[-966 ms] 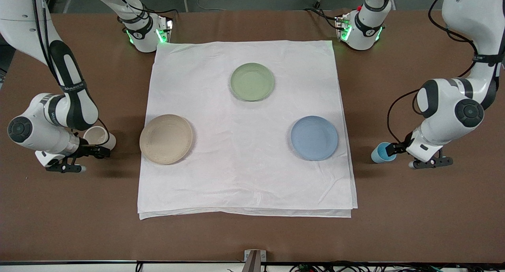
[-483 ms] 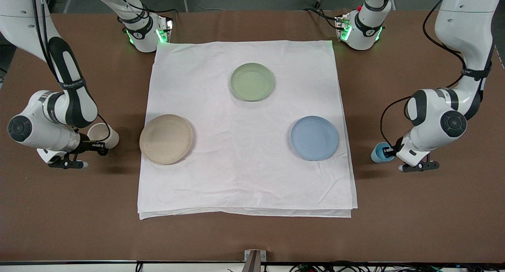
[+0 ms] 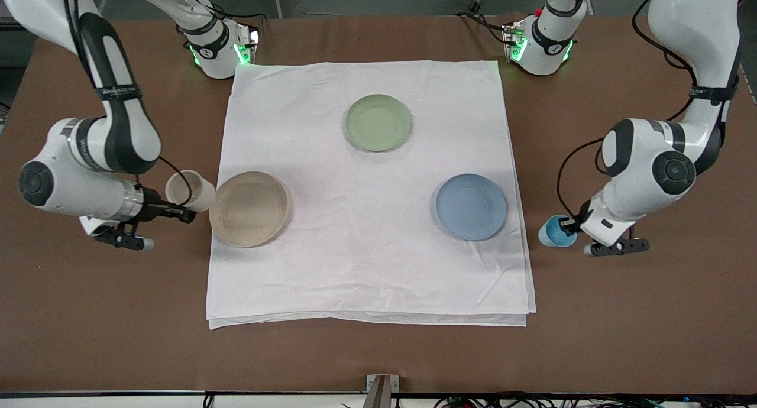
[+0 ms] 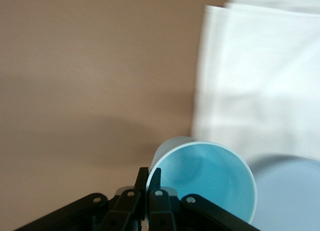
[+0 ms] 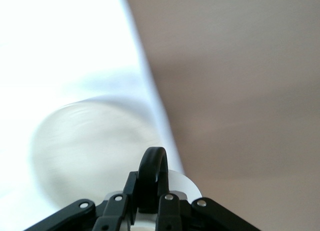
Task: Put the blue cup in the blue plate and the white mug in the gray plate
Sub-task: 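Carry the mug over the beige plate while the left gripper carries the cup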
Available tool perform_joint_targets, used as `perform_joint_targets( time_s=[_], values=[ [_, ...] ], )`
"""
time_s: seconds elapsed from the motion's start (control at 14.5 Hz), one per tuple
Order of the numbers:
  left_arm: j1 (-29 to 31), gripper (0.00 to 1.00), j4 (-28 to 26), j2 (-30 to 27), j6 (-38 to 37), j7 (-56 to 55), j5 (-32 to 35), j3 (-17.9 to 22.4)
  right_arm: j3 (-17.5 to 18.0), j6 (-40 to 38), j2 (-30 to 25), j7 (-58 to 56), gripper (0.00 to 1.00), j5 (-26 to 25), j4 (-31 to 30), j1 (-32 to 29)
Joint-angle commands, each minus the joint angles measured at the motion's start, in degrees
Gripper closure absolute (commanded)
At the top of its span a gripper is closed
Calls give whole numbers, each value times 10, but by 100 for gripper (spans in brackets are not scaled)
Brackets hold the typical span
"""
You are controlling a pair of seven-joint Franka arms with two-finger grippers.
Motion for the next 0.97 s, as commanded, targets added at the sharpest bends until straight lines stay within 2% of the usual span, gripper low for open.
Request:
perform_joint_targets(
  time_s=[0.0,0.07,0.21,0.28,0.34,0.41,0.48,0.62,0.69,0.76,0.83,0.9],
  values=[
    [-5,100,-1,-10,-26,-107,3,-64,-5,101,-33,55,100,29,-99,60],
    [-17,100,-3,-1,-25,-151,8,-77,-5,153,-29,60,100,30,-124,76],
    [-56,100,-8,14,-24,-198,11,-76,-5,213,-26,60,99,31,-150,91],
    [-60,99,-9,26,-22,-207,21,-77,-5,218,-21,59,92,30,-150,93],
    [-69,99,-12,37,-12,-220,29,-77,-5,217,-20,59,62,30,-146,93],
    [-79,98,-22,46,9,-240,45,-77,-5,218,-17,59,9,30,-144,93],
    [-82,96,-26,55,22,-263,64,-77,-5,215,-17,59,0,30,-140,93],
    [-90,90,-23,67,24,-313,99,-77,-7,193,-21,57,0,30,-117,91],
    [-92,81,-23,69,24,-325,105,-77,-10,155,-24,57,0,29,-95,88],
    [-92,51,-20,69,24,-328,105,-78,-14,84,-28,50,0,22,-52,83],
    [-87,8,-18,63,23,-333,105,-78,-21,10,-29,43,0,9,-2,72],
    [-82,0,-15,52,19,-337,104,-78,-25,-60,-28,34,0,-30,54,62]
  ],
)
